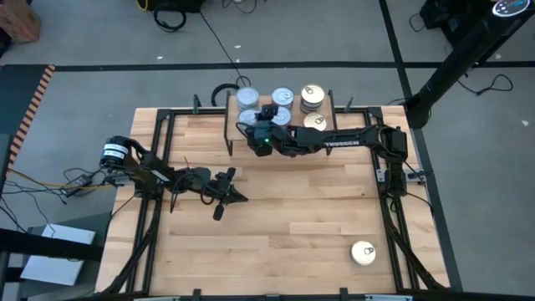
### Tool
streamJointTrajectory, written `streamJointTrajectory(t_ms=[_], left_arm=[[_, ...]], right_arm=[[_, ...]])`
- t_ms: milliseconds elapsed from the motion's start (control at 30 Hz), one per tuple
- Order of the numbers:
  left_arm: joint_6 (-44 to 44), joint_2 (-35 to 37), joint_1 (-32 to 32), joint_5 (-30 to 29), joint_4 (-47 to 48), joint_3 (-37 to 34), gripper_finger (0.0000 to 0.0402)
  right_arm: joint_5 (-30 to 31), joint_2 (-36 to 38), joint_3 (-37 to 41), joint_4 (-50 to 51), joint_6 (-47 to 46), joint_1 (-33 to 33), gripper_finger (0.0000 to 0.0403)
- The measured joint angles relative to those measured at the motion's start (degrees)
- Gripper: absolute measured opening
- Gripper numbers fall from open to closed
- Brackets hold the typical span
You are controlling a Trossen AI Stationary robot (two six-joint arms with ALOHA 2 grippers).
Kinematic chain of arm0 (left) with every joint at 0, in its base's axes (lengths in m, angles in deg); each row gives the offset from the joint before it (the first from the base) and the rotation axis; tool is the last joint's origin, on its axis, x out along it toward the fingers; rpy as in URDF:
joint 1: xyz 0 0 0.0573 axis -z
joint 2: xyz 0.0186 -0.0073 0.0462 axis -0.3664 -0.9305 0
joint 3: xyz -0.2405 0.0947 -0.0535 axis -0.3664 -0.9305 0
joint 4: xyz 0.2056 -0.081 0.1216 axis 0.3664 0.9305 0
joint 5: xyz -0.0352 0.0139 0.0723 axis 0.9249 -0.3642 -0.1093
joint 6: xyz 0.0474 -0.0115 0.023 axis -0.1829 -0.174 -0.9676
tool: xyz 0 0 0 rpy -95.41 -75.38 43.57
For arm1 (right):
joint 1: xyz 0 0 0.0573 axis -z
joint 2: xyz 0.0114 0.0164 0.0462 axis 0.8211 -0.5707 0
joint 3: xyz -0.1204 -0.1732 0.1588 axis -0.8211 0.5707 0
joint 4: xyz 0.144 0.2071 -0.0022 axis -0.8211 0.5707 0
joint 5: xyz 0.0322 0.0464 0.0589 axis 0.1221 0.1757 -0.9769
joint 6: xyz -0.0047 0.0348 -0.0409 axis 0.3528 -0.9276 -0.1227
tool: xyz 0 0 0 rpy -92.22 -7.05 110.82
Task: Stack canned seafood by type on shelf
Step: Stack the green and white tuna can on top of the green and white tuna can on the shelf
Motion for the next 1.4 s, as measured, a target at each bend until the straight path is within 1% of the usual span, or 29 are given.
streamJointTrajectory(t_ms=[133,367,467,567,733,933,1067,1133,1400], left_arm=[[0.0,0.0,0.0,0.0,0.2,0.0,0.0003],[-0.2,0.0,0.0,0.0,0.3,0.0,0.0003],[-0.2,0.0,0.0,0.0,0.3,0.0,0.0003],[-0.2,0.0,0.0,0.0,0.4,0.0,0.0003],[-0.2,0.0,0.0,0.0,0.6,0.0,0.0003],[-0.2,0.0,0.0,0.0,0.6,0.0,0.0003],[-0.2,0.0,0.0,0.0,0.6,0.0,0.0003],[-0.2,0.0,0.0,0.0,0.6,0.0,0.0003],[-0.2,0.0,0.0,0.0,1.0,0.0,0.0003]], right_arm=[[0.2,0.0,-0.2,0.6,-0.5,0.2,0.0261],[-0.1,0.0,-7.0,10.1,-5.0,0.4,0.0261],[-0.4,0.0,-9.1,11.9,-6.1,0.4,0.0261],[-0.7,0.0,-9.3,12.7,-7.0,0.5,0.0261],[-5.2,0.0,-9.3,17.5,-11.0,1.1,0.0259],[-6.5,0.0,-9.3,18.3,-13.8,1.8,0.0249],[-11.3,0.0,-9.3,19.2,-18.4,2.8,0.0248],[-12.7,0.0,-9.3,19.5,-20.3,3.3,0.025],[-13.4,0.2,-9.3,19.5,-20.6,3.4,0.0256]])
